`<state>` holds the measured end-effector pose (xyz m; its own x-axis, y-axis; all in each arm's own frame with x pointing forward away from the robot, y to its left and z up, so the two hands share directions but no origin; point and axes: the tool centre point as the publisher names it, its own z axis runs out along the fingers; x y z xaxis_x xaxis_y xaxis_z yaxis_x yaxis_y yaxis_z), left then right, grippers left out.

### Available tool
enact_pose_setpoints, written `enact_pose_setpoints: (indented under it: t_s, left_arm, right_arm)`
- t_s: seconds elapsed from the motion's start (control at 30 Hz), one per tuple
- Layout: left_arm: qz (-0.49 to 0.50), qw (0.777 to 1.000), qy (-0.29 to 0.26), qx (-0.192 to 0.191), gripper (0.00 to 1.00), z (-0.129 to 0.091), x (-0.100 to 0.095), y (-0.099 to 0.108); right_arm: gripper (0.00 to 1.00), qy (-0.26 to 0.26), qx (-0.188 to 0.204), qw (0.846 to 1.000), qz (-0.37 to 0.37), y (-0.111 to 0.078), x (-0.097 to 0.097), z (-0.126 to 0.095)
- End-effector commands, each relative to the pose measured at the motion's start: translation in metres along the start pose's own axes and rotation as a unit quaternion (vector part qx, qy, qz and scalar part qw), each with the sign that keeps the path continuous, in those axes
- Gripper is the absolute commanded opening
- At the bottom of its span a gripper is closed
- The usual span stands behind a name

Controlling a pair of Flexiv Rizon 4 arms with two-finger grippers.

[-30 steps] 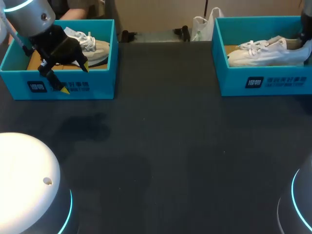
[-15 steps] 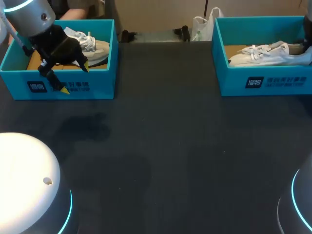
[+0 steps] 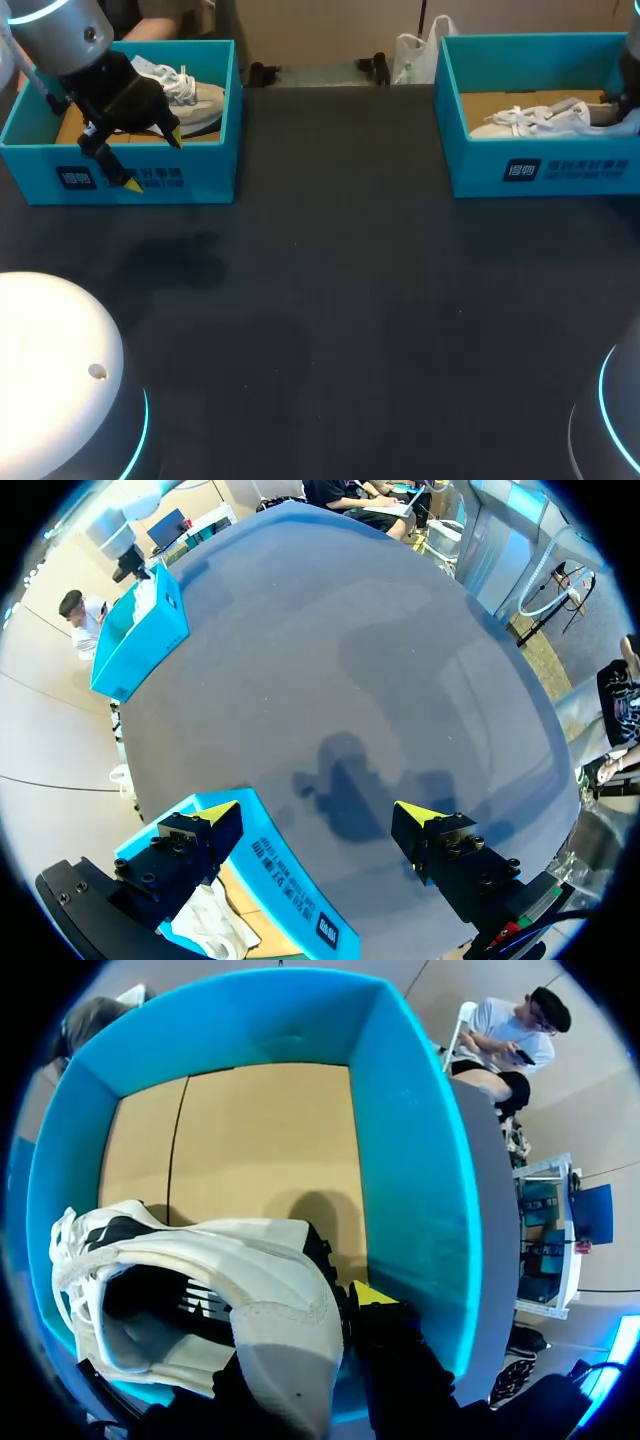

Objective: Take the shoe out of the shoebox, open the shoe tongue, remove and reinsert the insole, then place the shoe into the shoebox

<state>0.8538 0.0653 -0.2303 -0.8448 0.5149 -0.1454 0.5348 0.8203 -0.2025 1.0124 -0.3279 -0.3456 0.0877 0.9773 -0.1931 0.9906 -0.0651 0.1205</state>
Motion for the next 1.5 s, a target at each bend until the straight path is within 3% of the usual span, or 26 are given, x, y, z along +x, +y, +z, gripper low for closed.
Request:
enact_pose_setpoints:
  t_s: [0.03,0.43,0.7,0.9,1.5]
  left_arm:
    - [0.0,1.0,0.0,-0.001,1.0,0.0,0.001,0.0]
    - [0.0,1.0,0.0,-0.001,1.0,0.0,0.001,0.0]
    - [0.0,1.0,0.0,-0.001,1.0,0.0,0.001,0.0]
    - [0.0,1.0,0.0,-0.001,1.0,0.0,0.001,0.0]
    - [0.0,1.0,0.0,-0.001,1.0,0.0,0.001,0.0]
  right_arm:
    - [0.0,0.002,0.003,1.0,0.005,-0.003,0.009,0.014]
    - [0.0,-0.007,-0.007,1.0,0.013,0.002,0.016,0.029]
    - [0.0,-0.009,0.008,0.999,0.03,0.002,0.01,0.037]
    - [0.0,0.028,0.016,0.998,0.048,0.003,0.0,0.032]
    - [0.0,-0.022,0.021,0.999,0.039,0.001,0.005,0.047]
